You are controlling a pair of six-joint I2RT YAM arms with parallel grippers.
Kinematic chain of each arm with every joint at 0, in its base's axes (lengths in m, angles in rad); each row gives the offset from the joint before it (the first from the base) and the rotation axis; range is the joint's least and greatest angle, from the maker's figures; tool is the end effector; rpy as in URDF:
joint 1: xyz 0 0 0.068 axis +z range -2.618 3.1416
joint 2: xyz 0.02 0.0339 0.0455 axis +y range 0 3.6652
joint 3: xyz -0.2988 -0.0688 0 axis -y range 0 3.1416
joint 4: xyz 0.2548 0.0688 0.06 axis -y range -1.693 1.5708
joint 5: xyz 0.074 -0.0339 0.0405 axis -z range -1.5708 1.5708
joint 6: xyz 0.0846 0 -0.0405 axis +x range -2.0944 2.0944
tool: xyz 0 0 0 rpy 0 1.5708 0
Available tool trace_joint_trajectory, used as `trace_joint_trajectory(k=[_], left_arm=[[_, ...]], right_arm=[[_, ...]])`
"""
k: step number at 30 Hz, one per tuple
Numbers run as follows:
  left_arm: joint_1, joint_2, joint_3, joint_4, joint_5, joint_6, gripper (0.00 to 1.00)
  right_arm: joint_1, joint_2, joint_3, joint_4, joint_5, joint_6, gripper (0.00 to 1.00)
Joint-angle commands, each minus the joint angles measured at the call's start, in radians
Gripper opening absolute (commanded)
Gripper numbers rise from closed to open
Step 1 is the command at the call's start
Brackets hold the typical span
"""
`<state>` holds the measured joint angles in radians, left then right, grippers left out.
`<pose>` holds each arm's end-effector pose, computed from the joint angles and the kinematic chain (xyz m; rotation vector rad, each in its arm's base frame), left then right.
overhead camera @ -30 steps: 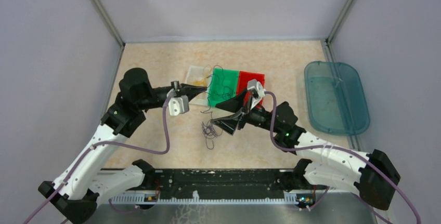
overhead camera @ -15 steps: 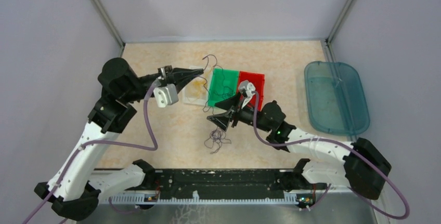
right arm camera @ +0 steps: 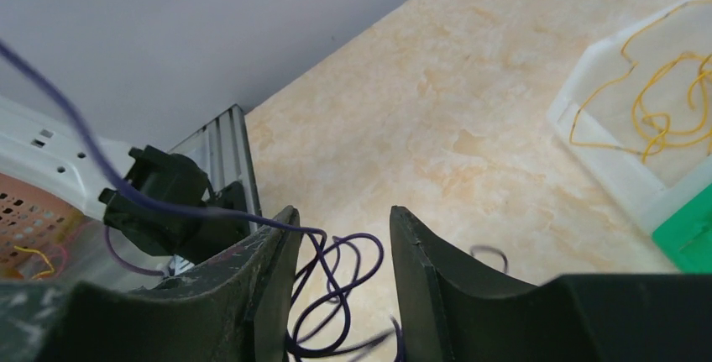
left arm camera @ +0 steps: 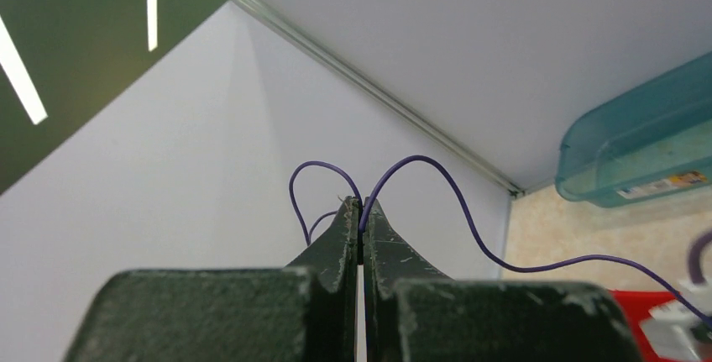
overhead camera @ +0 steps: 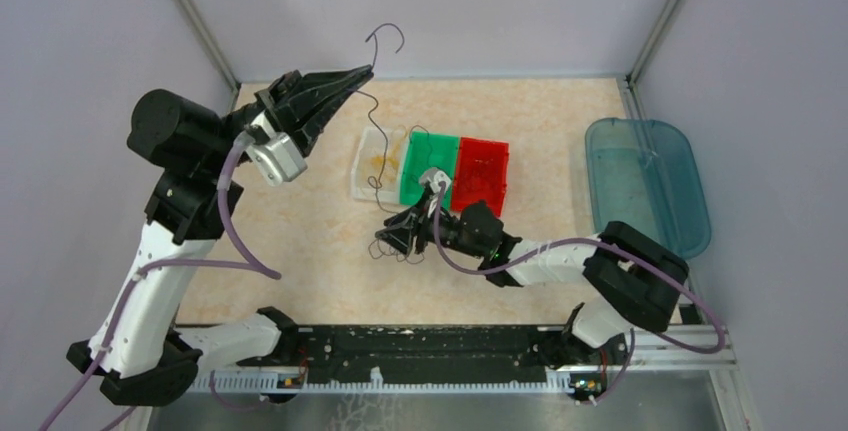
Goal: Untangle the cables
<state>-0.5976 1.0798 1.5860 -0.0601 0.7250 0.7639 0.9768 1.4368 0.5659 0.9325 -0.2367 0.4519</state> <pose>0.1311 -0.1571 0.6123 1.1714 0.4254 -0.2628 0.1772 0.2979 0.2630 -0.6295 1.5390 1.2976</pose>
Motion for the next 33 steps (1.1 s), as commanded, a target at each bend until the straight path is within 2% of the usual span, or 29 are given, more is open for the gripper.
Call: trace_joint_trajectory(k=[1,7,17,23,25,27,29,33], left_arm=[[0.002,0.028,0.096,0.094,-0.017,-0.013,0.00],[0.001,0.072,0.219,0.146,-0.032,0.008,0.00],[0.002,0.170,0.385,0.340,-0.128,0.192,0.00],[0.002,0.239,0.492,0.403,-0.187,0.309,0.00],[0.001,0.267,0.519,0.486,-0.229,0.390,0.00],[0.002,0.316,0.592,0.572,-0.268,0.431,0.00],[0.002,0.372,0.707,0.568,-0.288,0.458,0.00],[0.002,0.442,0.830,0.575,-0.237,0.564,0.00]], right_arm=[[0.033,0.086,0.024,0.141,0.056,0.039,0.44],[0.040,0.173,0.006,0.200,0.078,0.071,0.42],[0.046,0.288,-0.041,0.282,0.093,0.130,0.48],[0.051,0.282,-0.067,0.282,0.123,0.131,0.48],[0.051,0.279,-0.076,0.287,0.127,0.133,0.47],[0.051,0.277,-0.084,0.291,0.128,0.136,0.49],[0.051,0.279,-0.089,0.292,0.130,0.137,0.49],[0.051,0.278,-0.100,0.290,0.137,0.137,0.55]])
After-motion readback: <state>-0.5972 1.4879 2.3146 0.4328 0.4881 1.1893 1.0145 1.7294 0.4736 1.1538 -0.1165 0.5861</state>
